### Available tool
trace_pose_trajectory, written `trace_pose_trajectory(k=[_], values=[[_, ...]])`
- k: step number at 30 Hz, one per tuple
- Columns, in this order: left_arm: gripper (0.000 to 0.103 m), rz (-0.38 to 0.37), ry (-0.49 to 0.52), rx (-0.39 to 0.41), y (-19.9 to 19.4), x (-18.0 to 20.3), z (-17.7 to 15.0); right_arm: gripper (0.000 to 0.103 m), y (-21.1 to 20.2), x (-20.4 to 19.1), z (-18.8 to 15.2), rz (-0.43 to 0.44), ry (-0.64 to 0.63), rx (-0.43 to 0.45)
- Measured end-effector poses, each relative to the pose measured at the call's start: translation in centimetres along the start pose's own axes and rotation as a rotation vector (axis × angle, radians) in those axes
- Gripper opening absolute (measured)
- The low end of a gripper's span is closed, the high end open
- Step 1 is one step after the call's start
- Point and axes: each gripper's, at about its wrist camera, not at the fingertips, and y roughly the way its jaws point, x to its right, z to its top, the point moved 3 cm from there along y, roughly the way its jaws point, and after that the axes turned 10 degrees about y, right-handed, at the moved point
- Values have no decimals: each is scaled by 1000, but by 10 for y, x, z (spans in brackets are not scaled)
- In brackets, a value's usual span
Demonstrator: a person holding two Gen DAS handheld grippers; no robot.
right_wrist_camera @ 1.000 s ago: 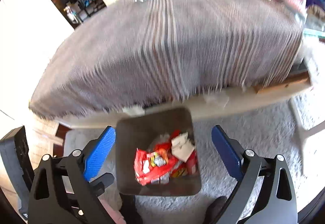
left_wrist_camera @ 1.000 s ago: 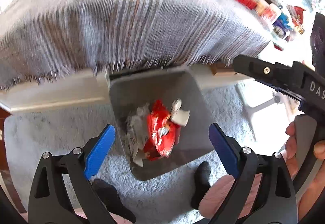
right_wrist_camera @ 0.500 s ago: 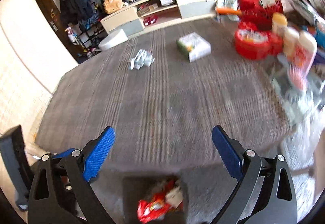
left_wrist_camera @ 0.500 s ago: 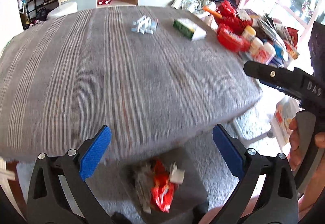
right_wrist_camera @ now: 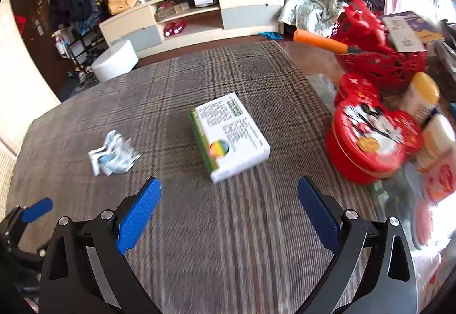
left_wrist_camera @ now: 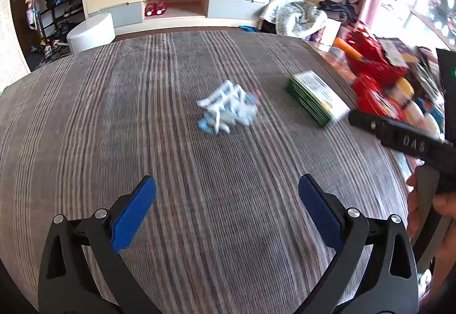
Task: Collect trash
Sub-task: 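Grasp the blue-and-white paper cutout with the left tool while the right tool grasps the green-and-white box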
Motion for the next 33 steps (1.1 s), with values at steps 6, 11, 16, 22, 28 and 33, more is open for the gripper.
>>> trace_pose_trajectory(k=[6, 11, 16, 22, 28, 33], values=[[95, 18, -7, -33, 43, -11, 33, 97, 34, -3, 20, 3, -4, -39], [95, 17, -21, -56, 69, -16, 47, 97, 55, -5, 24, 0, -29, -74], [92, -4, -22, -75, 88, -16, 55, 97, 69, -4, 21, 0, -24, -106], [64, -35, 0, -69, 91, -13, 58, 95, 72, -6, 14, -6, -56, -84], [47, -38, 48, -67, 90, -2, 58, 78, 68, -2, 13, -20, -77, -46], [39, -44, 60, -74, 83, 2, 52, 77, 64, 4, 15, 3, -55, -48]])
